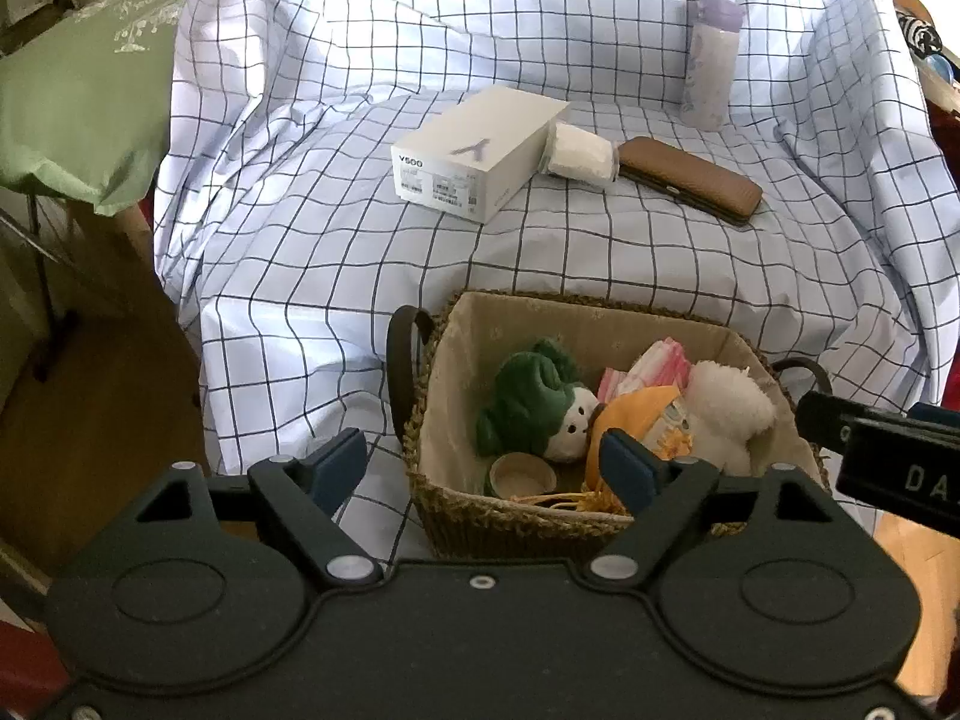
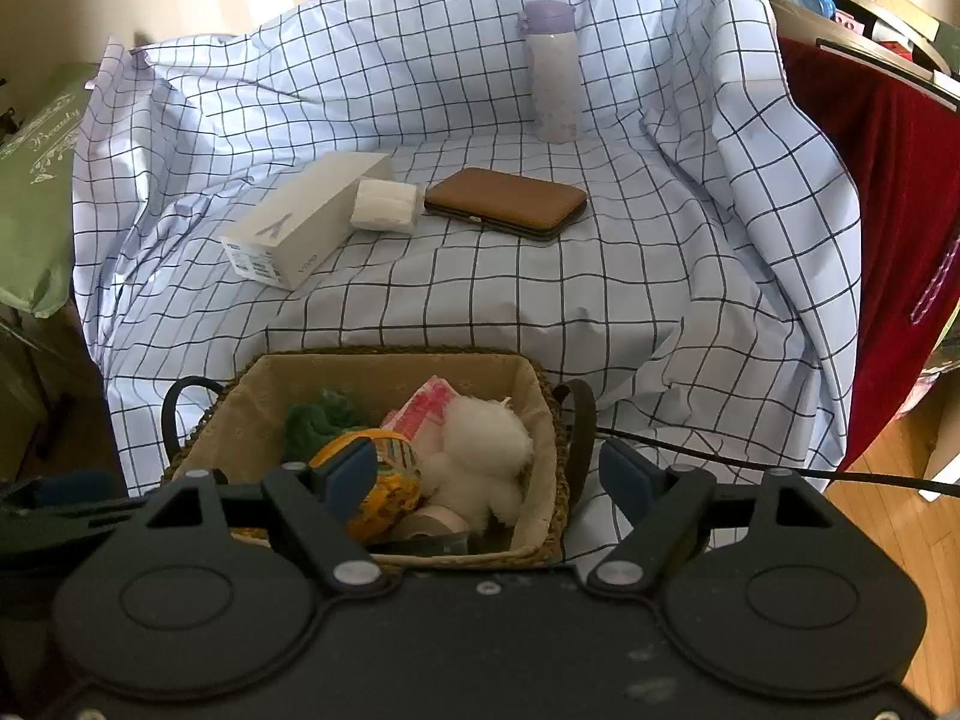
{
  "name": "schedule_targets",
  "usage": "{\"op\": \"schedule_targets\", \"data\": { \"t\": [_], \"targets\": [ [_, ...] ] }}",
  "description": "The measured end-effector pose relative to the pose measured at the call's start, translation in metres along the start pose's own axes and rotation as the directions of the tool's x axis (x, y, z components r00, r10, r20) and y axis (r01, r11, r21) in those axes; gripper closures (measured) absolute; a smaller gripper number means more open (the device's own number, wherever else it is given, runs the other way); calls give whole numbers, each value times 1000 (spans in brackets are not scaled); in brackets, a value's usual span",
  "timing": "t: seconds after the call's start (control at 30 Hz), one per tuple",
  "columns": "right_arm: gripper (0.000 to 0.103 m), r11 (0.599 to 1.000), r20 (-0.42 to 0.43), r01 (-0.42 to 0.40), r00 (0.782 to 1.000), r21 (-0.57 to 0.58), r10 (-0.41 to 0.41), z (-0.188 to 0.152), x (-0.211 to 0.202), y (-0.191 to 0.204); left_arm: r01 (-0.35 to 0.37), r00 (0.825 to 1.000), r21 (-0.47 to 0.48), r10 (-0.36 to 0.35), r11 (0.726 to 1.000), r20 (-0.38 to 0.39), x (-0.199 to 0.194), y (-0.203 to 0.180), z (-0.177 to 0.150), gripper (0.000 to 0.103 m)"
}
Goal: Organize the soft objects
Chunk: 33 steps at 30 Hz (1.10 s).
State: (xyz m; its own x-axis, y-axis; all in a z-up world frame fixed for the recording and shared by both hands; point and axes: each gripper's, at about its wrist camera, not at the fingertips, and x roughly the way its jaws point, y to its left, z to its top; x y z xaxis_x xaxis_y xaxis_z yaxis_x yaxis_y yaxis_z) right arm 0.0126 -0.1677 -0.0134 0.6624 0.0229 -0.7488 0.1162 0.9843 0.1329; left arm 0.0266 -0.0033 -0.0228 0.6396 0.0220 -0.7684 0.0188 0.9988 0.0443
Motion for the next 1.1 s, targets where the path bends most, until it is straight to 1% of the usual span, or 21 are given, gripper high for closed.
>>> {"op": "schedule_targets", "data": {
  "t": [0.13, 0.23, 0.37, 0.53, 0.77, 1.1],
  "targets": [
    [17, 1000, -9, 6, 1000, 14, -5, 1, 4, -4, -2, 1000, 1, 2, 1000, 0, 0, 0, 3, 20],
    [14, 999, -35, 3, 999, 37, -2, 3, 11, -8, 0, 1000, 4, 0, 1000, -5, 3, -1, 6, 9],
    [13, 998, -77, 1, 997, 58, 4, 8, 22, -13, -8, 1000, 24, 8, 1000, -9, 6, -6, 11, 9],
    [10, 998, -86, 4, 996, 58, 1, 20, 31, -13, -6, 1000, 33, 7, 999, -25, 14, -7, 20, 9],
    [7, 998, -89, -10, 996, 57, 15, 49, 51, -5, -21, 998, 35, 23, 999, -51, 31, -2, 37, 9],
    [7, 997, -46, -75, 996, 28, 76, 103, 89, 17, -46, 997, 31, 48, 998, -62, 57, 3, 62, 9]
  ]
}}
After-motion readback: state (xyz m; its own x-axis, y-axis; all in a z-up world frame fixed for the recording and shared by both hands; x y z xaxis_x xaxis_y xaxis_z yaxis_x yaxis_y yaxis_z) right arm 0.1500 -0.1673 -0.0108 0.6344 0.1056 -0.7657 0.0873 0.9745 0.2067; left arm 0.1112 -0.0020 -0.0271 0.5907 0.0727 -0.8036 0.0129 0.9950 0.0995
